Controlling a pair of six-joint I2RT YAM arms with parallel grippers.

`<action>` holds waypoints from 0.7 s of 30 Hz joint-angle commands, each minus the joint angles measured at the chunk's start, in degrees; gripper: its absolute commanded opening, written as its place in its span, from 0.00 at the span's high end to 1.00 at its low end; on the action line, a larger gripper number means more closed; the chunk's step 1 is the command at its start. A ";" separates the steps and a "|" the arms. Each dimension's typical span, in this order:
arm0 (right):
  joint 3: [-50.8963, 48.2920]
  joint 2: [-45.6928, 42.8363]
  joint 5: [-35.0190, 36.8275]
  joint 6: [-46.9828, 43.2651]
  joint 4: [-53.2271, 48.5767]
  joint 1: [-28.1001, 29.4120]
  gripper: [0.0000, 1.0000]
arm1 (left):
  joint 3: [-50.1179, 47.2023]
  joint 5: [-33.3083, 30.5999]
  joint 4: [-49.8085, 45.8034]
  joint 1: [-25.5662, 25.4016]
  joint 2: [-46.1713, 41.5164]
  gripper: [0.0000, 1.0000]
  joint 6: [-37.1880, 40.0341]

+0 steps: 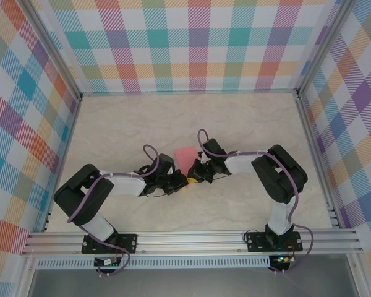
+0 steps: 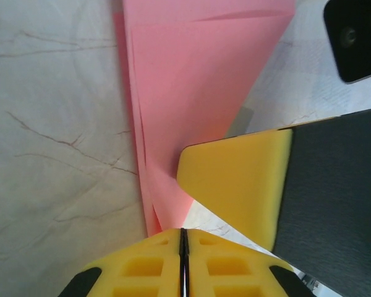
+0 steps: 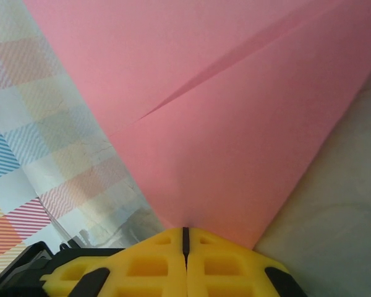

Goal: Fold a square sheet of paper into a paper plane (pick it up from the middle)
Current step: Third fold the triangle at the center of the table.

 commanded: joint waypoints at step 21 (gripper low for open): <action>0.72 -3.37 3.03 -10.40 -3.70 -2.14 0.94 | 3.02 -0.44 -1.82 -0.79 0.27 0.92 0.94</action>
